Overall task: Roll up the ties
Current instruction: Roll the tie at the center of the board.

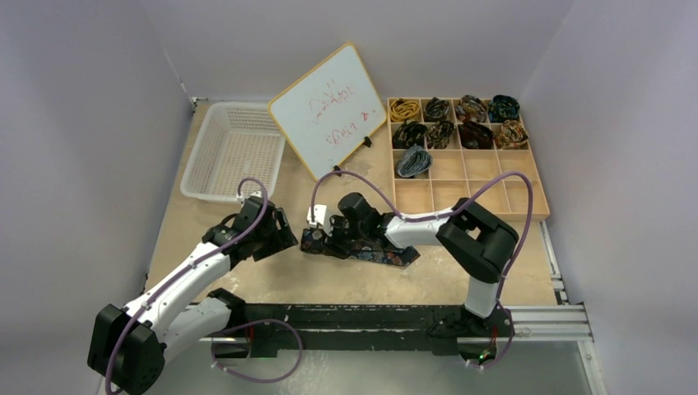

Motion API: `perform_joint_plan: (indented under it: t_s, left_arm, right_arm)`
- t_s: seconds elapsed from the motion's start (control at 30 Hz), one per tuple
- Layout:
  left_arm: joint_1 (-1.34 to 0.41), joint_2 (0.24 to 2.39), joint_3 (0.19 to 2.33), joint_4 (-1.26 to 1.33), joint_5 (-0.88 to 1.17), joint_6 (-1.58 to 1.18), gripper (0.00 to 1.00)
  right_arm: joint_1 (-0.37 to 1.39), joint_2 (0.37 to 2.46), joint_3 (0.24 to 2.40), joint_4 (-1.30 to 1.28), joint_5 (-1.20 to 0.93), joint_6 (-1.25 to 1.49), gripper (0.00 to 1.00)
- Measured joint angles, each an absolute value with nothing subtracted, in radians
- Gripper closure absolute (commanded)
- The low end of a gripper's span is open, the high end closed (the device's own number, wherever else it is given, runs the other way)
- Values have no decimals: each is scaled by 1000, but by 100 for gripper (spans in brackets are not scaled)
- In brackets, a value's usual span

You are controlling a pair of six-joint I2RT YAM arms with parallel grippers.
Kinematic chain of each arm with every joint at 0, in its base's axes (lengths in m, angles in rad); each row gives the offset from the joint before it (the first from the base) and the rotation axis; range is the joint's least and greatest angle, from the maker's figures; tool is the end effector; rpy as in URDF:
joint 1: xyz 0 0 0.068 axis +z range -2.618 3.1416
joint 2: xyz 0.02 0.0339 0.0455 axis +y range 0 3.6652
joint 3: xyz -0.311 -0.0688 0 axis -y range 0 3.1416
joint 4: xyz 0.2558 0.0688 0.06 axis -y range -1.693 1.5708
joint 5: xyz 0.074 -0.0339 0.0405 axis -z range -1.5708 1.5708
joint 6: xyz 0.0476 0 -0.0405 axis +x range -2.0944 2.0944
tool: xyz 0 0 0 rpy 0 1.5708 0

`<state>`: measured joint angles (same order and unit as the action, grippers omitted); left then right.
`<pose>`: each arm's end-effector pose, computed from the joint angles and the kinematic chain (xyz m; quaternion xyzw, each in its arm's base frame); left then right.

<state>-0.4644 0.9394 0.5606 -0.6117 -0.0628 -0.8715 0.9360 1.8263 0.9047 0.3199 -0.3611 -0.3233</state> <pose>0.1470 -0.0703 0.2241 -0.2024 0.9361 -0.1535 0.2431 0.2229 0.3310 0.1798 -0.5802 0.6543 0.2897 0.3890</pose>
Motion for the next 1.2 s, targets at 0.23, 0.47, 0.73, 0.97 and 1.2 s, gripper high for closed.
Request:
perform_joint_plan:
  t_s: [0.23, 0.47, 0.73, 0.97, 1.2]
  left_arm:
    - [-465, 922, 561, -620, -63, -879, 32]
    - [-464, 869, 560, -631, -59, -905, 32]
    - [-464, 854, 539, -631, -52, -925, 31]
    - [-465, 863, 538, -620, -46, -924, 31]
    - [-465, 892, 524, -598, -31, -923, 31]
  right_arm:
    - [989, 1826, 886, 351, -378, -315, 42]
    - [1021, 1789, 845, 369, -373, -286, 17]
    - [1020, 1386, 627, 543, -142, -36, 1]
    - [1011, 1073, 382, 734, 60, 462, 1]
    - [1007, 1269, 461, 628, 0, 810, 29]
